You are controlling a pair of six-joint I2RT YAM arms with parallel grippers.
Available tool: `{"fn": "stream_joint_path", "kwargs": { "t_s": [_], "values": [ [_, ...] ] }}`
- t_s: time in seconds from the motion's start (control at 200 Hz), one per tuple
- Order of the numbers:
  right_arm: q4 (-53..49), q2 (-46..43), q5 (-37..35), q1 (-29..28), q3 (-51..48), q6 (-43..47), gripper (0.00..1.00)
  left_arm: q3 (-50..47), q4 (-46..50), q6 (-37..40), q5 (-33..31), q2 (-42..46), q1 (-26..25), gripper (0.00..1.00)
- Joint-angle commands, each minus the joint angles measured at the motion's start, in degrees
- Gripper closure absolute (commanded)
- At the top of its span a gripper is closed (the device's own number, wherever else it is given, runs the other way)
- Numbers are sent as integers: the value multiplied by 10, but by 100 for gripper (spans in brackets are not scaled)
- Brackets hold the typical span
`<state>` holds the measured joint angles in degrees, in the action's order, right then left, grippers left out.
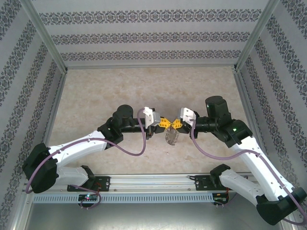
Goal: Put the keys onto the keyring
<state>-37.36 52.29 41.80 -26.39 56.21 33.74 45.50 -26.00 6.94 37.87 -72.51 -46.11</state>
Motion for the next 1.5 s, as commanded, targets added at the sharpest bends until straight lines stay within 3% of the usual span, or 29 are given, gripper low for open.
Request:
{"fn": "stream_joint_path", "kwargs": {
  "t_s": [0.0,0.05,0.08,0.28,0.465,0.609,0.774,0.999,1.239,1.364,1.493],
  "values": [
    [-6,23,-23,-13,24,-84,100,1,-37,-49,-45,20,33,84],
    [-9,31,-50,-20,27,-127,100,-9,-43,-64,-64,30,46,70],
    [-11,37,-59,-23,29,-151,100,-13,-36,-69,-77,38,53,67],
    [-14,83,-139,-39,53,-428,100,-21,35,-81,-86,88,100,65],
    [-37,120,-233,-62,76,-683,100,-58,61,-92,-82,124,108,58],
    [-65,146,-248,-67,97,-802,100,-81,76,-79,-43,140,106,55],
    [-60,165,-211,-65,104,-915,100,-57,163,18,-29,125,70,55],
    [-35,173,-143,-55,80,-1015,100,-52,96,11,-39,60,37,55],
    [-51,186,-116,-56,90,-1003,100,-48,21,-79,-26,7,36,56],
    [-43,190,-116,-58,88,-1001,100,-49,-2,-122,7,0,33,78],
    [-15,193,-107,-59,86,-999,100,-69,-19,-142,2,22,29,83]
  ]
}}
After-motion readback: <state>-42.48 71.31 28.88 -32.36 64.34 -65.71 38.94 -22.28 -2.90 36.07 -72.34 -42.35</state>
